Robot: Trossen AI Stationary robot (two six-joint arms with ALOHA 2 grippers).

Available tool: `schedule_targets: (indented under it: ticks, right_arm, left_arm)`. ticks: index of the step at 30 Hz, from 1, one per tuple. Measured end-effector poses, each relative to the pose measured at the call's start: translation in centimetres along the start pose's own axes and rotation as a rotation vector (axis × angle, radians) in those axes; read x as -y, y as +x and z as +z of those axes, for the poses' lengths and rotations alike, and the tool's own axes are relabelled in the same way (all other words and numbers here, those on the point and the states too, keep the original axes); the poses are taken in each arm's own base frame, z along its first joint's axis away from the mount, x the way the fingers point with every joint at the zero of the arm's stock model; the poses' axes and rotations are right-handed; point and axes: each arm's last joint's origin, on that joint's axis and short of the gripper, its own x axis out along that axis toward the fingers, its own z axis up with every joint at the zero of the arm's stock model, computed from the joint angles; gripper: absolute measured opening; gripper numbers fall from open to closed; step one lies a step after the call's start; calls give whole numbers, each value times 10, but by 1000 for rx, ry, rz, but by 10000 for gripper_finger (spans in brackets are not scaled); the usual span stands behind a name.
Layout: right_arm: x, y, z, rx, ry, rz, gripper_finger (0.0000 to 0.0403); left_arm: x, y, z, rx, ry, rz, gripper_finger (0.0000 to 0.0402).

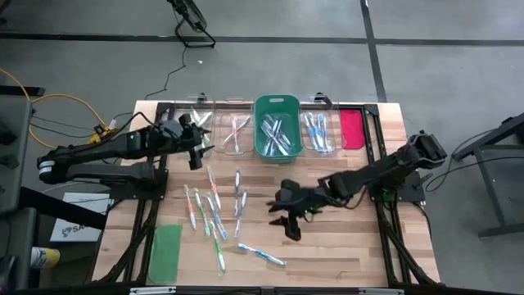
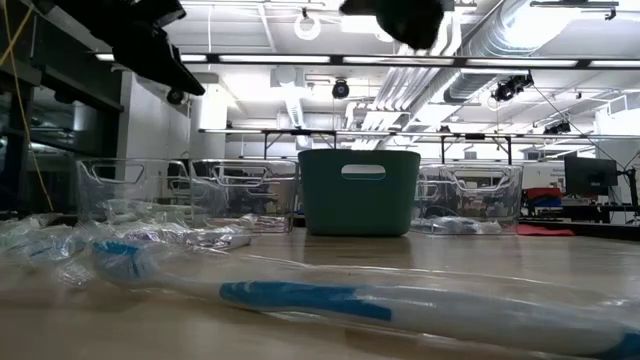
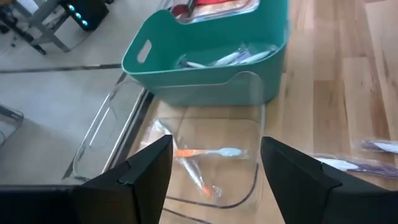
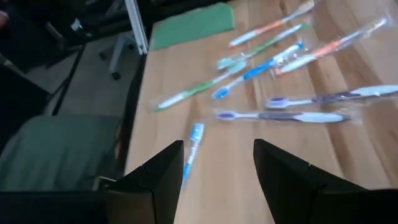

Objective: Pick & Place Toothbrushes
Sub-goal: Put the blue toothbrush into the right transparent bin

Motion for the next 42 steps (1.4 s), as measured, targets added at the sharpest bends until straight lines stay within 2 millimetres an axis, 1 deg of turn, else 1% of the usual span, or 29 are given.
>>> schedule_targets:
  ticks: [7,10,12,14,16,18,22,26,31,34,37,40,42]
  right_arm:
    - [-25,-3,-13,0,65,13,188]
    - [-34,3,-19,5,69,41,188]
    - [-44,9,-19,-1,57,56,188]
    - [-55,17,-12,-3,30,67,188]
    - [-66,30,-9,-50,-9,51,188]
    - [-72,42,-6,-110,-34,19,188]
    - [-71,62,-3,-244,24,-97,188]
    - [-62,82,-14,-376,53,-185,188]
    - [-59,96,-27,-466,101,-181,188]
    - [-61,99,-32,-471,130,-195,188]
    - [-69,98,-34,-429,121,-205,188]
    - [-82,97,-38,-377,91,-194,188]
    - [-89,101,-43,-343,81,-196,188]
  left_arm:
    - [12,-3,8,53,17,-4,237]
    - [14,-4,11,88,14,-10,237]
    - [14,-4,12,97,12,-10,237]
    - [14,-2,14,109,7,-4,237]
    - [15,0,15,113,6,-3,237]
    - [16,4,17,111,5,-3,237]
    - [19,13,18,100,-23,-21,237]
    - [22,21,18,78,-42,-32,237]
    - [26,28,16,49,-81,-61,237]
    - [27,29,16,39,-114,-81,237]
    - [30,27,17,52,-137,-120,237]
    - [38,23,19,71,-144,-168,237]
    - [46,19,21,76,-147,-214,237]
